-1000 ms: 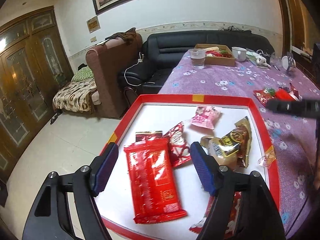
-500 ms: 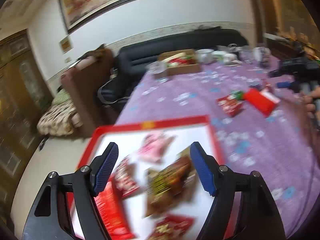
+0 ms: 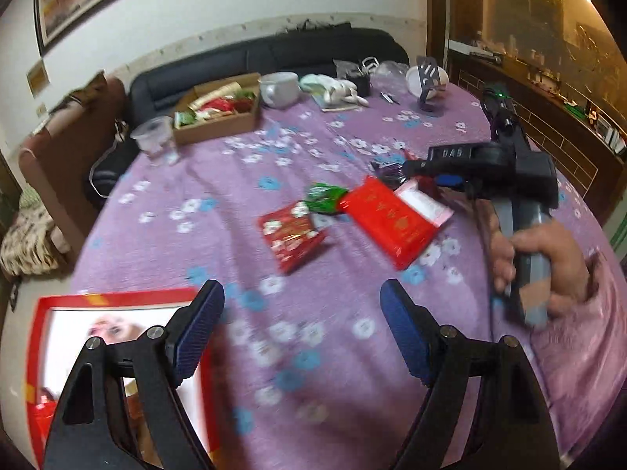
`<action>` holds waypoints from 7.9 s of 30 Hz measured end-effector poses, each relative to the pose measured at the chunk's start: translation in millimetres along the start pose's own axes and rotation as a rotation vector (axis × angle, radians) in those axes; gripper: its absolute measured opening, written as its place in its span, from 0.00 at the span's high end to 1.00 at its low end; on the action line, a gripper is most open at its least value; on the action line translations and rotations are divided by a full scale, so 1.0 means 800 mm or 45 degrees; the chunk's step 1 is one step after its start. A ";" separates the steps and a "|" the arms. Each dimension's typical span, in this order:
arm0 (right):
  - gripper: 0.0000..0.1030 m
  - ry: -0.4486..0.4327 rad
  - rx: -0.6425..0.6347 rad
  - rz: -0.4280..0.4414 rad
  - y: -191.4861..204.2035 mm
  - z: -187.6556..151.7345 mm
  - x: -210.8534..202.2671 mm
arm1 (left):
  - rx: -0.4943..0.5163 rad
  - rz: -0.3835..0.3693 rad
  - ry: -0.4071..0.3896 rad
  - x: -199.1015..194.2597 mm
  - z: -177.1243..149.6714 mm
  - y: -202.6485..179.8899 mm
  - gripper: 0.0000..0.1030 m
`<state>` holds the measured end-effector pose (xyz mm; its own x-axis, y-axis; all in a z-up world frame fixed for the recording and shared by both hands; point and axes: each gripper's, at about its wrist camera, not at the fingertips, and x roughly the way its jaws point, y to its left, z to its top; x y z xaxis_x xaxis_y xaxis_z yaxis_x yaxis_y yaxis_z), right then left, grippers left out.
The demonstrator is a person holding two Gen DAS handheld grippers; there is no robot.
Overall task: Organize snacks
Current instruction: 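Grasp a red gold-print packet with the left tool while the right tool grasps a red flower-print packet, then carry both red packets to the white tray and open both tools, then move both tools back over the table toward the remaining packets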
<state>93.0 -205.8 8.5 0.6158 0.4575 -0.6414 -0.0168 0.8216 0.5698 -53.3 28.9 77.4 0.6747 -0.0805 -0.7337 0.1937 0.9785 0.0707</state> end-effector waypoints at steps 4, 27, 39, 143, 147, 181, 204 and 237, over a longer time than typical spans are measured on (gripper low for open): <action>0.69 0.076 0.037 -0.014 -0.003 0.003 -0.003 | -0.041 -0.038 0.059 0.028 0.023 -0.022 0.20; 0.69 -0.060 0.268 0.113 -0.040 0.024 -0.057 | -0.185 -0.079 0.239 0.151 0.058 -0.064 0.41; 0.69 -0.055 0.242 0.081 -0.035 0.019 -0.056 | 0.079 -0.162 0.226 0.078 -0.017 -0.052 0.57; 0.67 0.225 -0.655 0.607 0.366 -0.314 -0.026 | -0.439 0.404 -0.256 -0.113 -0.178 0.256 0.57; 0.66 0.238 -0.666 0.610 0.368 -0.318 -0.024 | -0.443 0.409 -0.233 -0.108 -0.179 0.254 0.57; 0.32 0.127 -0.532 -0.152 0.197 -0.066 0.022 | -0.344 0.377 -0.210 -0.091 -0.129 0.209 0.32; 0.97 0.295 -0.287 -0.134 0.107 -0.067 0.032 | -0.040 0.081 -0.094 -0.041 -0.033 0.075 0.30; 0.62 0.013 0.197 0.089 -0.011 0.009 -0.042 | -0.034 -0.056 0.126 0.134 0.041 -0.025 0.21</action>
<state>78.5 -230.5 28.8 0.6096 0.5159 -0.6019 0.0625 0.7256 0.6853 38.2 -5.3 19.7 0.5919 -0.1052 -0.7991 0.2016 0.9793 0.0203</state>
